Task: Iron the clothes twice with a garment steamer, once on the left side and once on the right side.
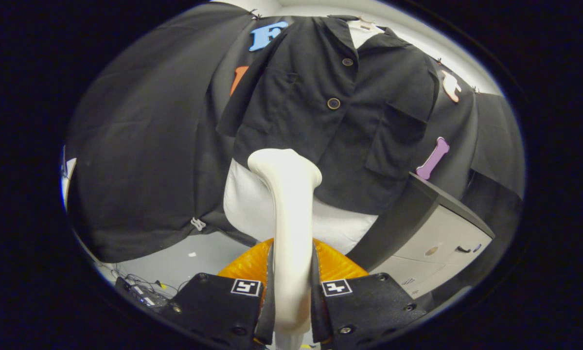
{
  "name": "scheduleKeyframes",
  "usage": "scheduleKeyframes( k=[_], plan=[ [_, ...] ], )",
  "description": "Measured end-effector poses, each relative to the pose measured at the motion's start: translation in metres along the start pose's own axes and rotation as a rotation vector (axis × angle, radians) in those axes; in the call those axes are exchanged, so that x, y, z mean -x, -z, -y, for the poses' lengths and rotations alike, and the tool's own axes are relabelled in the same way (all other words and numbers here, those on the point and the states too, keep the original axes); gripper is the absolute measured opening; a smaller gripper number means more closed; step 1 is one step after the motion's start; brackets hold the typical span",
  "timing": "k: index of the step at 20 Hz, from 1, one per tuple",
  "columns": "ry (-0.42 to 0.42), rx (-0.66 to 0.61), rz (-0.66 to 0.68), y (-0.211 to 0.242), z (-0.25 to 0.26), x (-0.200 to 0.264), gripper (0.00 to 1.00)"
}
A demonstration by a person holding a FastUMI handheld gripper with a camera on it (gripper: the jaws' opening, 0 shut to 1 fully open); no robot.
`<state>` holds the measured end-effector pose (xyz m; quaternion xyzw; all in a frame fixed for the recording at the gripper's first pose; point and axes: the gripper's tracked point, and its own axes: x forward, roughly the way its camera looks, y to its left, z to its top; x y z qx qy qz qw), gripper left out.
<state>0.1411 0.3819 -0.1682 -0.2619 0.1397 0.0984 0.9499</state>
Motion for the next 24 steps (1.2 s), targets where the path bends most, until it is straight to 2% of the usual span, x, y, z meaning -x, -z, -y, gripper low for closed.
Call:
scheduleKeyframes(
  k=[9,17,24],
  plan=[
    [0.059,-0.03,-0.035,0.029,0.06,0.065,0.32],
    [0.22,-0.143,-0.122,0.071,0.17,0.139,0.32],
    [0.316,-0.231,-0.163,0.096,0.241,0.175,0.32]
  ],
)
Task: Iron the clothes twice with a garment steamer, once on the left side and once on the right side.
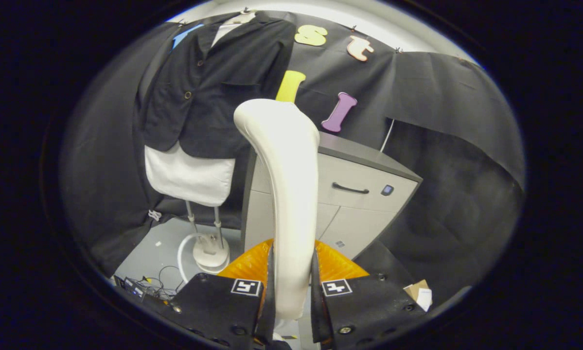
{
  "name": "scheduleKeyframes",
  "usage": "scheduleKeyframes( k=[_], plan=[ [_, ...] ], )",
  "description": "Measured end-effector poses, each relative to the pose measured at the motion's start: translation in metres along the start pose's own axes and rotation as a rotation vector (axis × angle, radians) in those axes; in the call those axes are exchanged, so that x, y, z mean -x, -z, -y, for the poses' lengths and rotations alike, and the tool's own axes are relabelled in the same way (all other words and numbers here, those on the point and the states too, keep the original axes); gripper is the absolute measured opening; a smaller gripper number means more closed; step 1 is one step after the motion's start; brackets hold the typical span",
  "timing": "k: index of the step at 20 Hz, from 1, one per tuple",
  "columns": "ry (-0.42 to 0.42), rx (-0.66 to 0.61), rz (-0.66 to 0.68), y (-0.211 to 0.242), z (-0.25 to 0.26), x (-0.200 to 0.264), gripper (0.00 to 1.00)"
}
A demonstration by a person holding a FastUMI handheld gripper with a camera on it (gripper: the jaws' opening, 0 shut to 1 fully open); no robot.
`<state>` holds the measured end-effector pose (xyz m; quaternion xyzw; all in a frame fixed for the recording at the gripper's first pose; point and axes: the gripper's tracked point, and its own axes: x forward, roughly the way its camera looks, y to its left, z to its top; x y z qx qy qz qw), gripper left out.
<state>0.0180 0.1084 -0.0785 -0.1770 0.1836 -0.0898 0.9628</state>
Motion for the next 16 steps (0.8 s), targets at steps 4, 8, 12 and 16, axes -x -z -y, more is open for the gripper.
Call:
scheduleKeyframes(
  k=[4,8,12,16],
  plan=[
    [0.003,-0.05,0.002,0.002,0.039,0.013,0.32],
    [-0.022,-0.075,0.013,0.012,0.077,0.025,0.32],
    [-0.044,-0.098,0.005,0.03,0.118,0.029,0.32],
    [-0.082,-0.108,-0.03,0.057,0.147,0.026,0.33]
  ],
)
